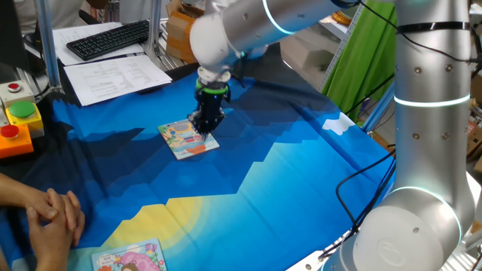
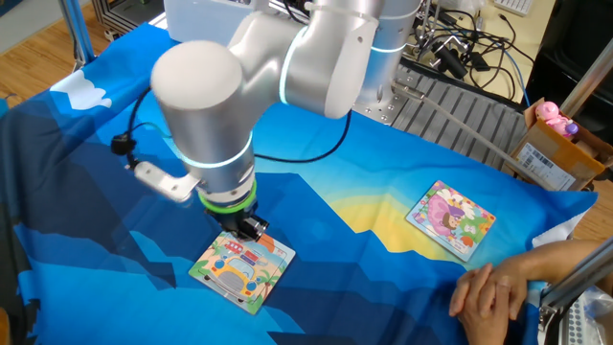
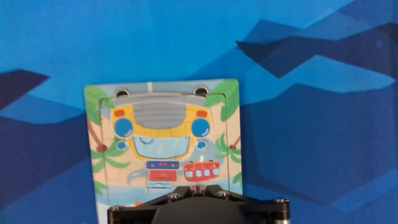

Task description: Assemble one piece of a puzzle

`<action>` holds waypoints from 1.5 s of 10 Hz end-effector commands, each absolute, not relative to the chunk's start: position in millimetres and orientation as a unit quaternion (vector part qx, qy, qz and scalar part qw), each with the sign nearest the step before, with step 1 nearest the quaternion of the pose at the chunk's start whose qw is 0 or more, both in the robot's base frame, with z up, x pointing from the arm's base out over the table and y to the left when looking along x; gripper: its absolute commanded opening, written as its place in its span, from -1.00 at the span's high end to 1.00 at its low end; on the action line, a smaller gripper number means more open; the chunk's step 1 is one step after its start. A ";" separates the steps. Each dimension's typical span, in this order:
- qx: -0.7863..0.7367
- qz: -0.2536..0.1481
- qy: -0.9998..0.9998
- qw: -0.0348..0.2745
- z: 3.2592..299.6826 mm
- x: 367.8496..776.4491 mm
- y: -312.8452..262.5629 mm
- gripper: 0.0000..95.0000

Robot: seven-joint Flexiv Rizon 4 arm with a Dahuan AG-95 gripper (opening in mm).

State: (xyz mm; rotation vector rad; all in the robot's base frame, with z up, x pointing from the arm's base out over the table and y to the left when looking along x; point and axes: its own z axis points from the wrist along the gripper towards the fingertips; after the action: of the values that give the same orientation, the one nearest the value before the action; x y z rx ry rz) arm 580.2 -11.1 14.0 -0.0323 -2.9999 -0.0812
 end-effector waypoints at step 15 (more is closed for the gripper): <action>-0.012 -0.008 -0.993 0.113 89.0 544.5 -20.9 1.00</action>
State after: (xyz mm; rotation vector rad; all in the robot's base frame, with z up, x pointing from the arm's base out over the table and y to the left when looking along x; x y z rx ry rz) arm 544.2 -21.6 88.1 -0.0414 -2.9151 -0.0183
